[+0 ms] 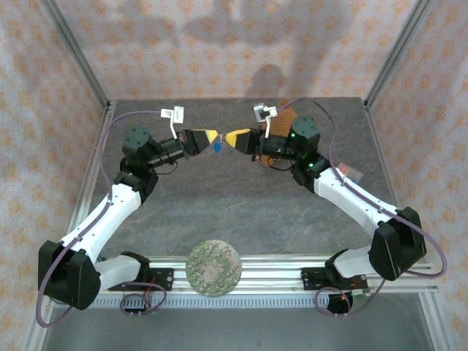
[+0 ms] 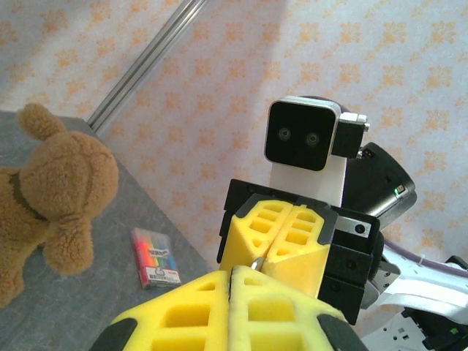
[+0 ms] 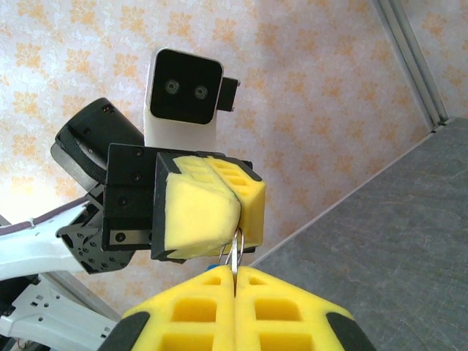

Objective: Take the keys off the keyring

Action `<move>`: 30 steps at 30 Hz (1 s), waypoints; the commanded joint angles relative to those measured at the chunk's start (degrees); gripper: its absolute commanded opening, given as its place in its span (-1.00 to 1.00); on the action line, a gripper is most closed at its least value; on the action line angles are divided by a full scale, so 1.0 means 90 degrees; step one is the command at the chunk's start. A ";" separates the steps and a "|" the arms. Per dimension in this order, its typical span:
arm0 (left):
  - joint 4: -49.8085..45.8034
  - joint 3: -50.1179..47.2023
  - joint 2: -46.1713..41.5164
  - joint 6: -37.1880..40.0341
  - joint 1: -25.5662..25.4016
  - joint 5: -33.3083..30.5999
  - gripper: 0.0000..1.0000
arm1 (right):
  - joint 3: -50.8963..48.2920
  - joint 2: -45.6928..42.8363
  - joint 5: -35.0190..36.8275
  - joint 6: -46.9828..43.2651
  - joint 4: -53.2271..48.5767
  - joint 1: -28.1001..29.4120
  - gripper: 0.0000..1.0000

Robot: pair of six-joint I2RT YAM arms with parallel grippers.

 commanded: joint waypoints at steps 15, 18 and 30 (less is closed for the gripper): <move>-0.0518 0.0423 -0.0139 0.0492 0.0247 0.0234 -0.25 | 0.0625 -0.0148 -0.0266 -0.1011 -0.1480 -0.0163 -1.00; -0.0733 0.0564 -0.0032 0.0560 0.0238 0.0467 -0.19 | 0.0761 -0.0124 -0.0427 -0.1179 -0.1733 -0.0163 -1.00; -0.1100 0.0820 0.0226 0.0756 0.0109 0.1043 -0.13 | 0.1071 -0.0099 -0.0723 -0.1542 -0.2355 -0.0168 -1.00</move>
